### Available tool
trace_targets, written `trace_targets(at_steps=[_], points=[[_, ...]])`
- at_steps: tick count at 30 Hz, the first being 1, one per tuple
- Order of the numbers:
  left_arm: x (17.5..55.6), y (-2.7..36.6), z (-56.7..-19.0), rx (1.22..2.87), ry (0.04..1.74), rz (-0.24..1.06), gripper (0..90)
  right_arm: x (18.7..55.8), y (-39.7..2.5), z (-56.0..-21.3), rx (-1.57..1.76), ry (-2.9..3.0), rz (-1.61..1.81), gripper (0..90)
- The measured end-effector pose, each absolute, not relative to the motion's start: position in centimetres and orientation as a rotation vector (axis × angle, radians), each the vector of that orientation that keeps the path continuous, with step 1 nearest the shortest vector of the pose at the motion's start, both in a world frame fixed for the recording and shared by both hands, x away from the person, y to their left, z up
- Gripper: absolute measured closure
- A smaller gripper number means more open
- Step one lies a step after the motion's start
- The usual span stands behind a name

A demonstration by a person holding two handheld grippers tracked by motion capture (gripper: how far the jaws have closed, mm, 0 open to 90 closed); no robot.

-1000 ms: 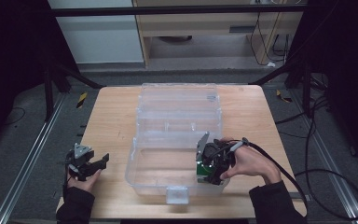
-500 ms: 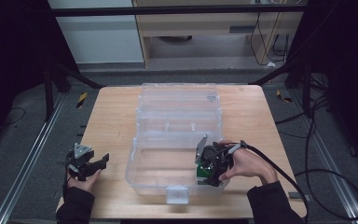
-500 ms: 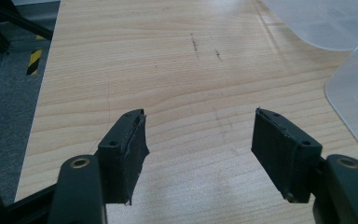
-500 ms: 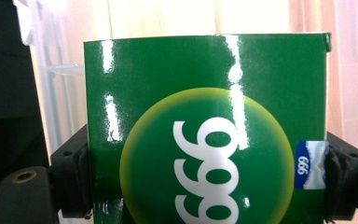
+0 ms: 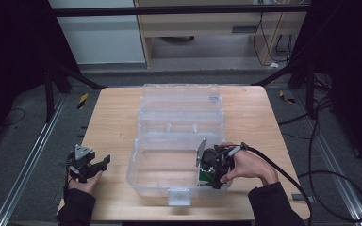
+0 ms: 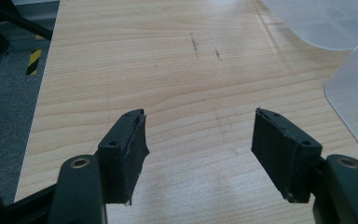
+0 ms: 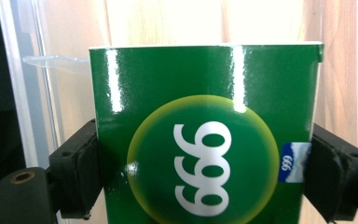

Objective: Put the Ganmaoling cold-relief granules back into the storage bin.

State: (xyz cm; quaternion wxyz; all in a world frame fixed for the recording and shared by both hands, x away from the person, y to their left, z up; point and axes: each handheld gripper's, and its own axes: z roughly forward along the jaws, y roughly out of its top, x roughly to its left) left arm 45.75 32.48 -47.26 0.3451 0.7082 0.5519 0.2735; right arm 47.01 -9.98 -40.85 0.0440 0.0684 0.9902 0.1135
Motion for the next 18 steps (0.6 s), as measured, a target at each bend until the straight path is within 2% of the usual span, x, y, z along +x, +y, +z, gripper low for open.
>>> trace_targets(at_steps=[4,18], points=[[45.7,32.5,-47.3,1.839,1.433,0.710,34.4,47.0,-10.1,-40.5,0.221,3.027,0.372,11.3],[45.7,32.5,-47.2,1.841,1.429,0.706,34.4,45.2,-13.5,-35.8,0.358,2.834,0.621,9.4]])
